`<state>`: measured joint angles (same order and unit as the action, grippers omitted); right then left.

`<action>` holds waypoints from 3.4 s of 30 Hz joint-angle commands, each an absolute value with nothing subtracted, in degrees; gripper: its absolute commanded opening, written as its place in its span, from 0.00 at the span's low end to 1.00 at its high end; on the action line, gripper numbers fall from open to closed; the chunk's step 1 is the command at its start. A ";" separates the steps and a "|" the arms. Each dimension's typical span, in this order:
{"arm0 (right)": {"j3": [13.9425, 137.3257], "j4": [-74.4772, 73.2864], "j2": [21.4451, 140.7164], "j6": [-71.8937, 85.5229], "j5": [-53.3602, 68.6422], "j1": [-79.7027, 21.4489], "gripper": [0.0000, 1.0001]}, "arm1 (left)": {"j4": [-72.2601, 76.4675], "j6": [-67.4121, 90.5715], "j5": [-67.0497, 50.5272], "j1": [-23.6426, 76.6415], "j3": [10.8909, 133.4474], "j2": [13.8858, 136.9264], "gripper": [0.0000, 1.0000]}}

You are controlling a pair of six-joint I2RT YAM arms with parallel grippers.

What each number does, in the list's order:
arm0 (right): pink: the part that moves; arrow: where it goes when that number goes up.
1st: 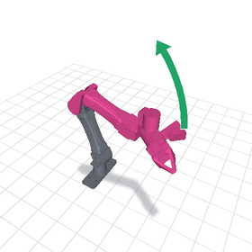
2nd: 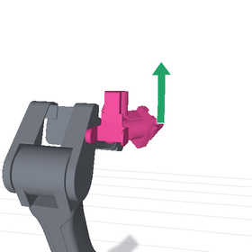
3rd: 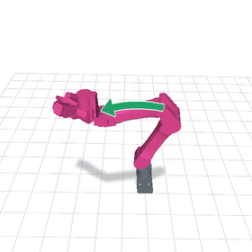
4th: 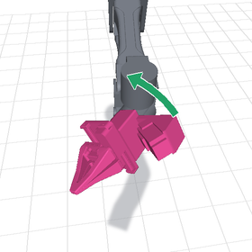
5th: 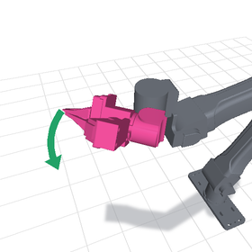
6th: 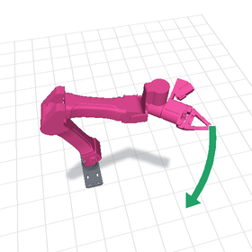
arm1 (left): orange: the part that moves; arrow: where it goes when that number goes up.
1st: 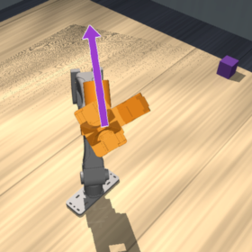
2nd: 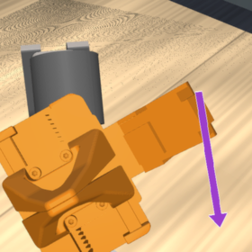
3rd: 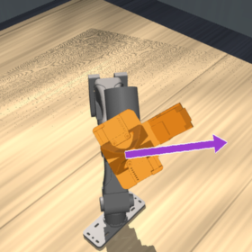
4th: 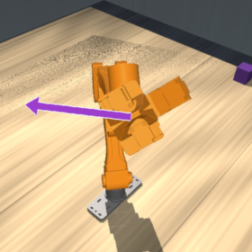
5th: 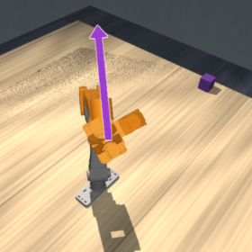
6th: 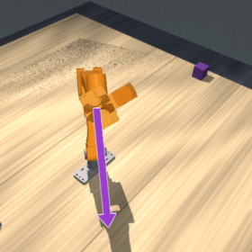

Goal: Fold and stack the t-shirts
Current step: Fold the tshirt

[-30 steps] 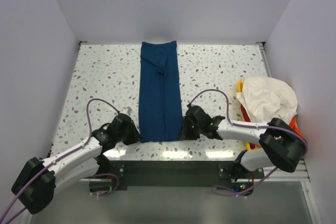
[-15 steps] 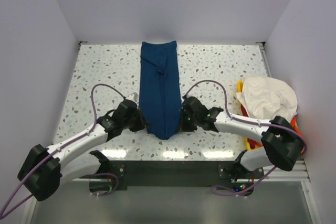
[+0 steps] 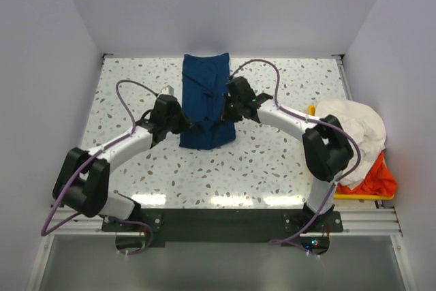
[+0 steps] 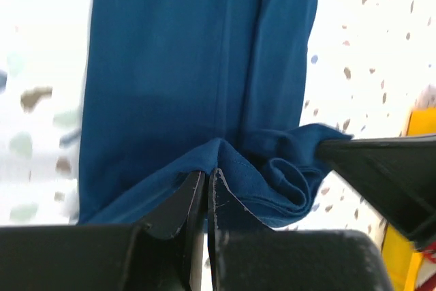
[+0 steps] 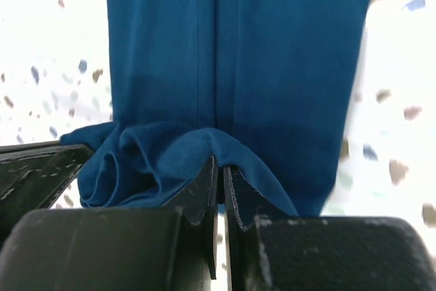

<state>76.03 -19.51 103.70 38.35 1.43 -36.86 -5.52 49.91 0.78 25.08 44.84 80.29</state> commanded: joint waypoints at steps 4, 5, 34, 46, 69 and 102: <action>87.09 -21.71 112.40 35.42 -0.70 -33.67 0.00 | 2.63 46.85 1.06 19.96 54.92 88.93 0.00; 88.67 -21.62 113.28 35.42 -0.36 -32.71 0.00 | 2.90 46.58 0.27 19.43 56.32 89.99 0.00; 103.45 -22.86 123.31 32.79 5.09 -25.14 0.44 | 4.83 41.84 -6.23 11.78 69.70 105.12 0.49; 88.09 -16.53 110.57 31.55 7.20 -26.62 0.64 | 7.12 42.27 -8.79 13.00 61.79 95.89 0.27; 64.87 -9.67 109.60 34.54 7.82 -29.01 0.45 | 18.55 45.97 -8.61 19.16 40.96 99.06 0.05; 59.15 -6.24 105.02 38.41 7.47 -26.63 0.49 | 19.34 46.49 -10.90 16.79 30.59 89.65 0.47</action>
<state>59.11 -8.69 103.09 36.93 6.55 -26.83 18.55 46.04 -11.38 16.88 30.76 88.75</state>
